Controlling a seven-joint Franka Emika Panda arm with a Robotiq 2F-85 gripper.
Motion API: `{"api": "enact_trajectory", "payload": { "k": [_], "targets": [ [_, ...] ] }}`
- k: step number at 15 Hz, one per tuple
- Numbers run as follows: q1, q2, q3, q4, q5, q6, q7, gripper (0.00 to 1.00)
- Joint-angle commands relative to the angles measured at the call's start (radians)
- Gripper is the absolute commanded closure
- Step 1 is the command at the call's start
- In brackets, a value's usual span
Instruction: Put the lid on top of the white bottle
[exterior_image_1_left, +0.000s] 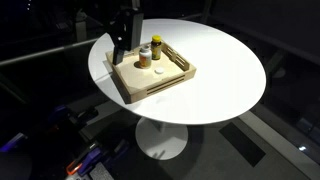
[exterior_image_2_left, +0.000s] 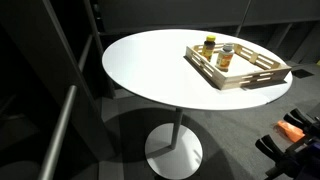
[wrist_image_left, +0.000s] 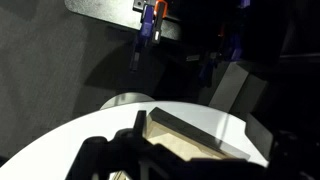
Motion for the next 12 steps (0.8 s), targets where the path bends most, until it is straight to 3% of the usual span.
{"api": "enact_trajectory", "payload": {
  "k": [1,12],
  "targets": [
    [-0.023,0.003,0.021,0.002,0.008,-0.002,-0.008,0.0],
    [-0.02,0.041,0.039,0.044,0.01,-0.005,0.014,0.0]
  ]
}}
